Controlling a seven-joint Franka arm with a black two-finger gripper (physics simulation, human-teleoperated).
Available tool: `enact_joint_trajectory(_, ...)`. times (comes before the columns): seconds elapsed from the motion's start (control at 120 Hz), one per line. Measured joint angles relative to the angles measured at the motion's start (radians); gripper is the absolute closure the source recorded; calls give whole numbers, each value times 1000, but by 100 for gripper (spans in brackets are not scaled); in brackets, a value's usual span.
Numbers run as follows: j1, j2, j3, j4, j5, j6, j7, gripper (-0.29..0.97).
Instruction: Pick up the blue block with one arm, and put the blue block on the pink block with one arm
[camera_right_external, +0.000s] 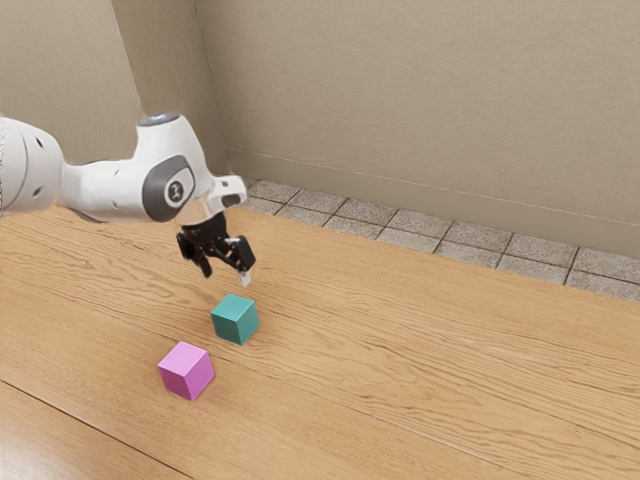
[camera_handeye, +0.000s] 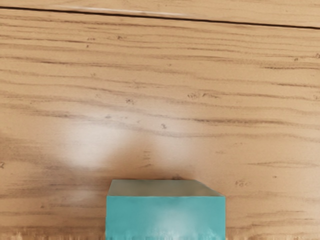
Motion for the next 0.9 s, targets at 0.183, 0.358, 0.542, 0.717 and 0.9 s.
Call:
enact_joint_trajectory(0.183,-10,43,1,-17,1,6,-28,0)
enact_joint_trajectory(0.358,-29,79,3,-7,39,11,-49,0)
enact_joint_trajectory(0.542,-47,102,29,0,50,14,-70,0)
enact_joint_trajectory(0.717,-85,115,72,0,53,16,-89,0)
enact_joint_trajectory(0.9,-98,130,73,7,55,26,-101,8)
